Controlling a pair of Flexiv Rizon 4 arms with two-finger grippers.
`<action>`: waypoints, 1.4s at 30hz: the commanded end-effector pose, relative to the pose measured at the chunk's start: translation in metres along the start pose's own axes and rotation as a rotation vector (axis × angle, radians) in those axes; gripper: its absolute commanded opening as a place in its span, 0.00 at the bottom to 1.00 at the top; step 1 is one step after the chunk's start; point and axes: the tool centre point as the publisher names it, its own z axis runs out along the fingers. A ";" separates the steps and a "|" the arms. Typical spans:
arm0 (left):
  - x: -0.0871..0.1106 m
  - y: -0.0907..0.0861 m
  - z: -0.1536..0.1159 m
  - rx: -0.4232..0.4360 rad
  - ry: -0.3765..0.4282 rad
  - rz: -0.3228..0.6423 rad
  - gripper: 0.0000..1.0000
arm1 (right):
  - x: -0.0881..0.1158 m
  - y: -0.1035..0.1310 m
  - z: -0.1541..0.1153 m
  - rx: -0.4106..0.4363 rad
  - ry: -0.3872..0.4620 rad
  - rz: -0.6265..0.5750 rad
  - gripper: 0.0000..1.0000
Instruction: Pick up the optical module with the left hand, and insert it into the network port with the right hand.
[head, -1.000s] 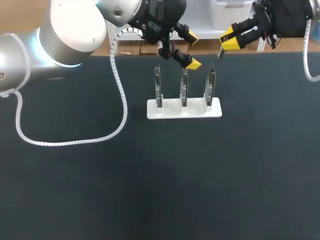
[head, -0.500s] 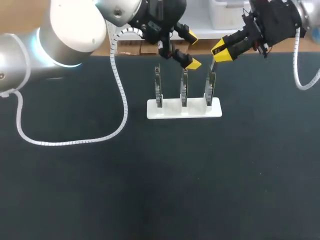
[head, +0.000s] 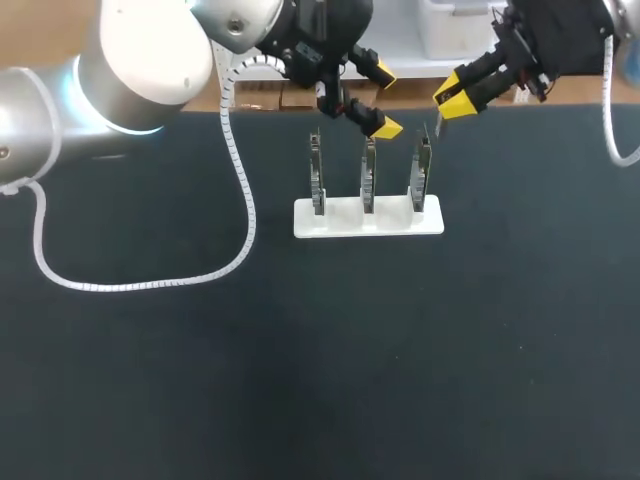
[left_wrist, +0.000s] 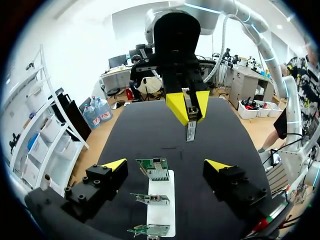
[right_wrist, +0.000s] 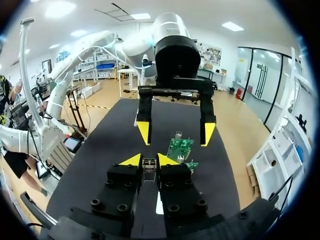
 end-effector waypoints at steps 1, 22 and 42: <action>-0.001 0.001 0.000 0.002 0.007 -0.002 1.00 | 0.008 -0.006 0.002 -0.015 -0.013 0.001 0.00; -0.001 0.001 0.000 0.002 0.007 -0.002 1.00 | 0.021 -0.024 0.007 -0.062 -0.018 0.005 0.00; -0.001 0.001 0.000 0.002 0.007 -0.002 1.00 | 0.027 -0.024 0.014 -0.060 -0.032 0.026 0.00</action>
